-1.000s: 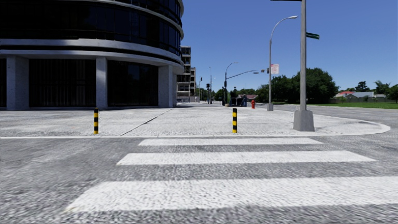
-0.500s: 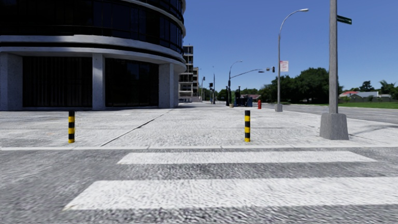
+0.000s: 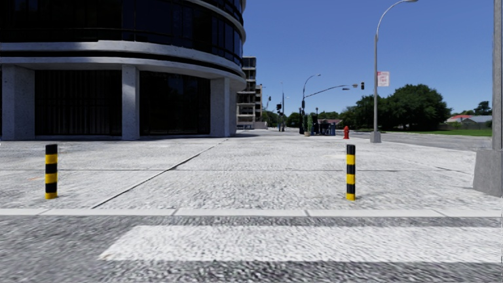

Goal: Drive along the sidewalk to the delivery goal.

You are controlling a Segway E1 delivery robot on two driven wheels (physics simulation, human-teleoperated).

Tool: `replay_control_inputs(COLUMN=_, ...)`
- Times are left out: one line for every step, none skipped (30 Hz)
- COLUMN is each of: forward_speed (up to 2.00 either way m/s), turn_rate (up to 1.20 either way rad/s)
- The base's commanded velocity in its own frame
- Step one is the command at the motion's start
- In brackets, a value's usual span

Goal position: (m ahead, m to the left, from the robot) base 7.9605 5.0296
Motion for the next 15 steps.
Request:
replay_control_inputs(forward_speed=2.00, turn_rate=0.27)
replay_control_inputs(forward_speed=2.00, turn_rate=0.27)
replay_control_inputs(forward_speed=2.00, turn_rate=0.27)
replay_control_inputs(forward_speed=2.00, turn_rate=0.27)
replay_control_inputs(forward_speed=2.00, turn_rate=0.27)
replay_control_inputs(forward_speed=2.00, turn_rate=0.17)
replay_control_inputs(forward_speed=2.00, turn_rate=0.09)
replay_control_inputs(forward_speed=2.00, turn_rate=0.09)
replay_control_inputs(forward_speed=2.00, turn_rate=0.04)
replay_control_inputs(forward_speed=2.00, turn_rate=0.00)
replay_control_inputs(forward_speed=1.97, turn_rate=0.00)
replay_control_inputs(forward_speed=1.97, turn_rate=0.00)
replay_control_inputs(forward_speed=1.86, turn_rate=0.00)
replay_control_inputs(forward_speed=1.73, turn_rate=0.00)
replay_control_inputs(forward_speed=1.65, turn_rate=0.00)
